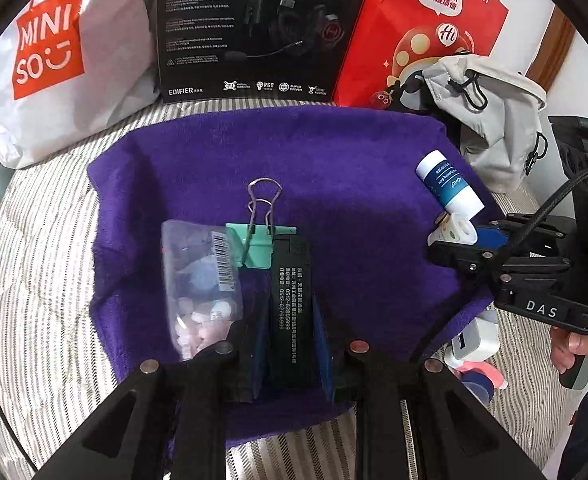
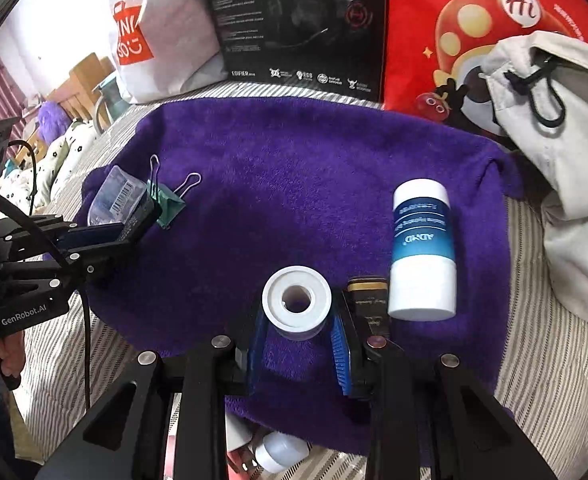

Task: Organize rigid objects
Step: 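Carry the case and tape roll onto the purple towel and open both tools, then lower the left tool onto the pink blue-lidded jar and close it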

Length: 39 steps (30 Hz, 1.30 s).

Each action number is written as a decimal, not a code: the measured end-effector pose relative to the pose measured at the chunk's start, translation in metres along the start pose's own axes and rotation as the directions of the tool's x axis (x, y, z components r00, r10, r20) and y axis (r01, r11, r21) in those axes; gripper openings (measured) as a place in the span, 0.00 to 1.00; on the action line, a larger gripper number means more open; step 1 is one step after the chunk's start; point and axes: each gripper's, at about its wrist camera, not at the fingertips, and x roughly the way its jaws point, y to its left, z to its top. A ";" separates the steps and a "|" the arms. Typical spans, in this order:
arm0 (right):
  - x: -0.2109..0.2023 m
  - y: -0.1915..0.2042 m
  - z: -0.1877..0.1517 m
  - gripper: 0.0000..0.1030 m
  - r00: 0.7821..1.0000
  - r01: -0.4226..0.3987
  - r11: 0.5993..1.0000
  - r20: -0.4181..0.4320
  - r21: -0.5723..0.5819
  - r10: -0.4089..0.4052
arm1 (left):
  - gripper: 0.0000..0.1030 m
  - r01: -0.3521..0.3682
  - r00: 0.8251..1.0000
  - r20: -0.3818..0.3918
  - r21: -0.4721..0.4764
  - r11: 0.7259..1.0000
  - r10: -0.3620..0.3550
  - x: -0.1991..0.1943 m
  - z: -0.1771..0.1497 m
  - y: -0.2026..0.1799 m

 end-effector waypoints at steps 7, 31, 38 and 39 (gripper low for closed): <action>0.007 0.004 -0.001 0.29 1.000 0.024 0.999 -0.008 -0.035 -0.025 | 0.20 -0.004 1.000 -0.010 0.013 1.000 0.005 0.005 0.002 -0.002; 0.000 0.003 -0.009 0.41 0.999 -0.010 0.993 -0.044 -0.114 0.005 | 0.35 -0.027 0.999 -0.031 0.034 0.999 0.028 -0.009 -0.013 -0.001; -0.031 -0.007 -0.018 0.41 1.000 -0.011 0.998 -0.008 -0.058 0.010 | 0.46 0.008 1.000 0.022 0.033 0.999 -0.009 -0.038 -0.021 -0.007; -0.039 -0.009 -0.021 0.42 1.000 -0.010 0.999 0.005 -0.045 0.010 | 0.46 0.012 1.000 0.027 0.034 0.999 -0.013 -0.042 -0.023 -0.009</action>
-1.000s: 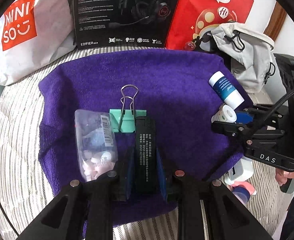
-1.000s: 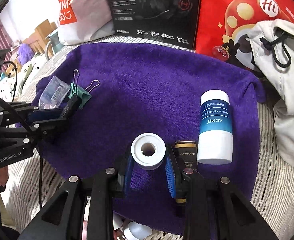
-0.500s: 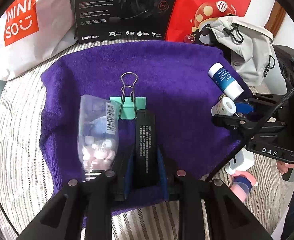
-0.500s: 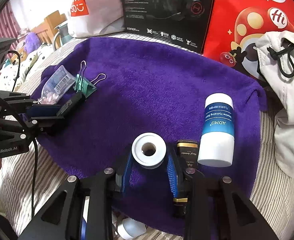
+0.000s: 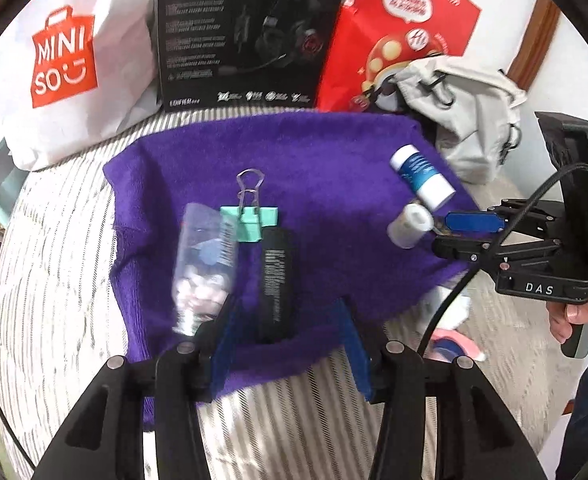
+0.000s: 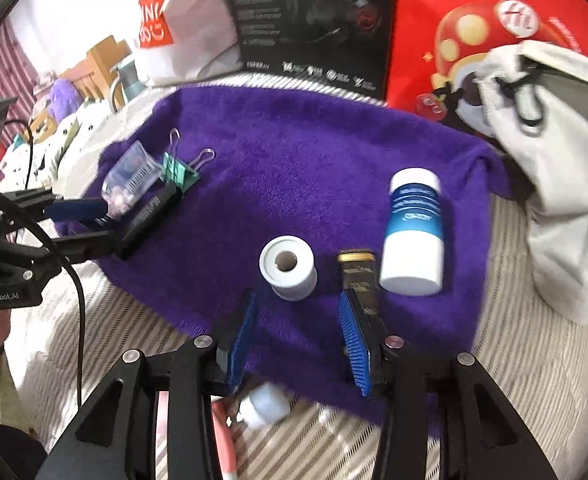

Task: Organize rigid objects
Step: 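Lower the left tool onto the pink blue-lidded jar and close it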

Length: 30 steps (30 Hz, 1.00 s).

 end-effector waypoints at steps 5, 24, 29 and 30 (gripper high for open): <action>-0.034 -0.014 -0.022 0.48 0.999 0.021 0.995 0.039 0.094 -0.025 | 0.47 0.049 0.998 0.030 0.028 0.998 -0.050 -0.016 -0.013 -0.026; -0.104 -0.056 -0.160 0.52 0.994 0.106 0.932 -0.014 0.347 -0.108 | 0.47 0.115 0.993 -0.056 0.315 0.942 -0.102 0.025 -0.070 -0.103; -0.096 -0.049 -0.166 0.52 0.994 0.107 0.934 -0.043 0.340 -0.098 | 0.47 0.098 0.995 -0.059 0.363 0.927 -0.082 0.035 -0.071 -0.107; -0.095 -0.048 -0.167 0.52 0.994 0.106 0.935 -0.045 0.338 -0.096 | 0.47 0.102 0.994 -0.060 0.366 0.925 -0.086 0.035 -0.070 -0.108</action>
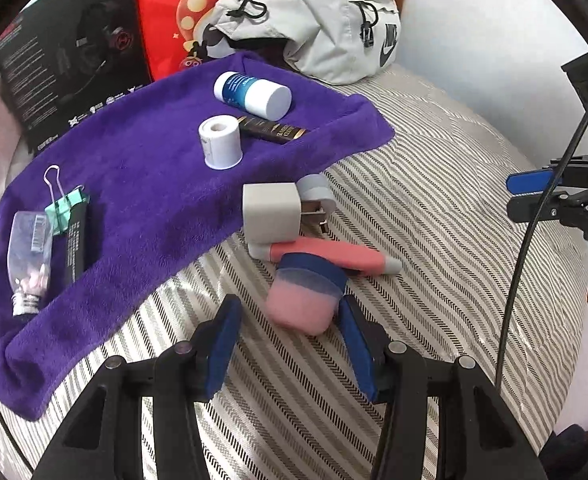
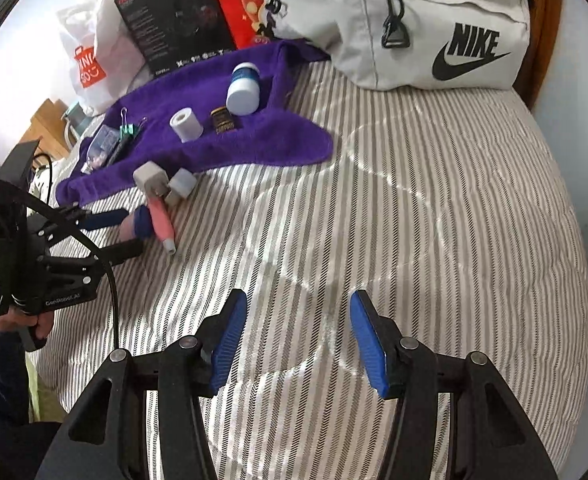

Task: Organize rigid objects
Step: 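Lower the left tool onto the pink blue-lidded jar and close it, then grasp the pink tube with the right tool while the left tool lifts the jar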

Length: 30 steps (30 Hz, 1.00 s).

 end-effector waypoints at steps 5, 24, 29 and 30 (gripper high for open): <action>0.007 0.012 0.008 0.52 1.000 -0.015 1.000 -0.011 -0.025 0.015 | 0.42 0.004 1.000 0.008 0.012 1.000 -0.005 0.004 0.006 -0.004; 0.061 0.098 0.049 0.52 0.990 -0.141 0.954 -0.025 -0.265 0.139 | 0.33 -0.063 0.998 -0.024 -0.173 0.983 0.059 -0.026 -0.034 0.047; 0.077 0.114 0.048 0.47 0.994 -0.101 0.936 -0.006 -0.336 0.105 | 0.33 -0.062 0.998 -0.022 -0.223 0.973 0.058 -0.033 -0.044 0.055; 0.079 0.119 0.047 0.39 0.997 -0.058 0.929 0.018 -0.366 0.069 | 0.33 -0.059 0.998 -0.020 -0.229 0.972 0.056 -0.033 -0.044 0.056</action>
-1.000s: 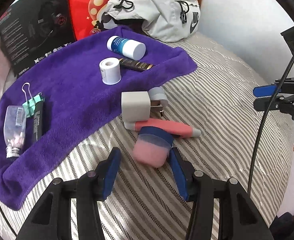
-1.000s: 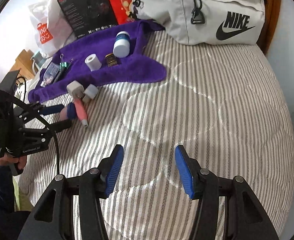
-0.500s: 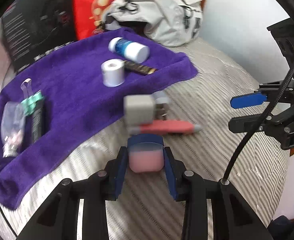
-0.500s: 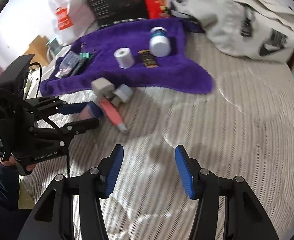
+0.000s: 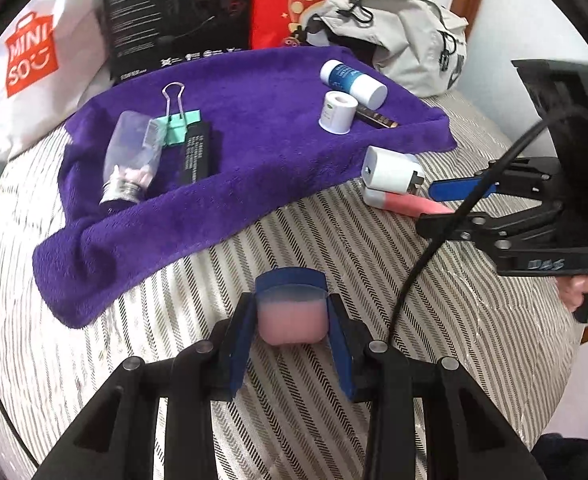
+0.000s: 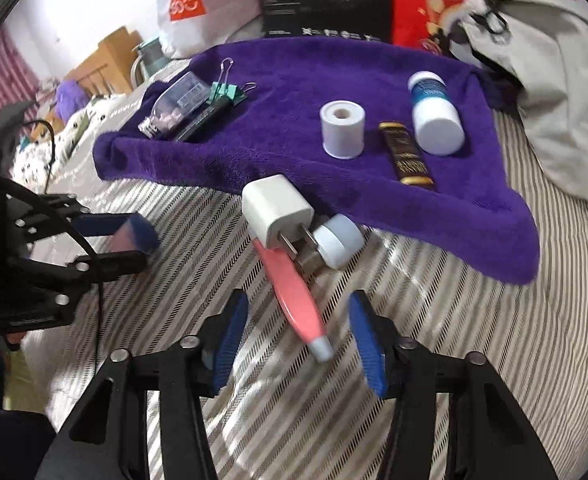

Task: Organize rigid objects
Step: 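Grasp the pink tube with the right tool while the left tool lifts the jar, then carry the jar and pink tube onto the towel and open both tools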

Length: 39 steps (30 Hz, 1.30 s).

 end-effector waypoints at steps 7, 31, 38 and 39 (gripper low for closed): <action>-0.002 0.015 -0.008 0.20 0.998 0.044 0.997 0.043 -0.061 -0.041 | 0.33 -0.006 1.000 0.000 -0.008 1.000 0.006 0.001 0.001 0.000; -0.015 0.007 -0.027 0.17 1.000 0.026 1.000 -0.005 -0.012 -0.026 | 0.33 -0.018 0.999 0.037 -0.040 0.999 0.020 0.000 0.003 -0.001; -0.028 0.000 -0.033 0.16 1.000 -0.017 0.999 -0.013 0.035 0.018 | 0.33 0.011 0.998 0.060 -0.084 0.996 -0.006 -0.019 -0.001 0.010; -0.030 0.000 -0.032 0.16 1.000 -0.023 0.999 -0.008 0.040 0.023 | 0.33 0.013 0.998 0.065 -0.087 0.996 -0.008 -0.021 -0.001 0.011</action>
